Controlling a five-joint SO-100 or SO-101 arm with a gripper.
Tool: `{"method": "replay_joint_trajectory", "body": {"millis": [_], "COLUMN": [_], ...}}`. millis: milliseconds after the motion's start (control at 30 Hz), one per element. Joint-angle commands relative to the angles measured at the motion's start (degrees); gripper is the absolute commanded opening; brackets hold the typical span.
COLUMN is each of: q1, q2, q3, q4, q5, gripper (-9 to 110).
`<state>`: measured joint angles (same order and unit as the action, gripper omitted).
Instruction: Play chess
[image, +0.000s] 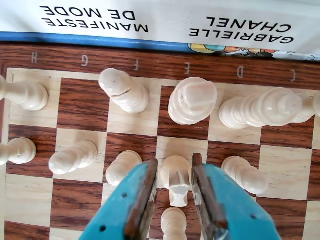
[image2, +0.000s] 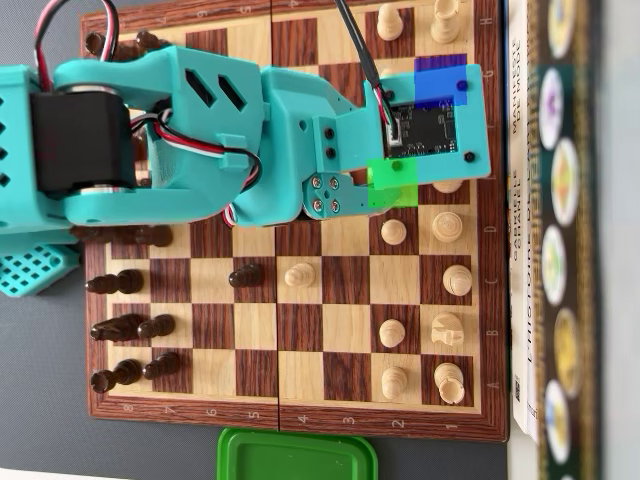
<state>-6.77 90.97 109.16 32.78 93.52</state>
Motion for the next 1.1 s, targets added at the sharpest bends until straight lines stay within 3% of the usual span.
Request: {"method": "replay_joint_trajectory", "body": {"millis": [0, 633, 1067], "q1": [0.9, 1.0, 4.7], "q2": [3.0, 13.2, 29.4], "q3": [-2.2, -1.7, 6.4], "q4": [-0.2, 0.6, 5.6], "q5": [-0.1, -0.3, -0.3], "gripper": [12, 12, 8]}}
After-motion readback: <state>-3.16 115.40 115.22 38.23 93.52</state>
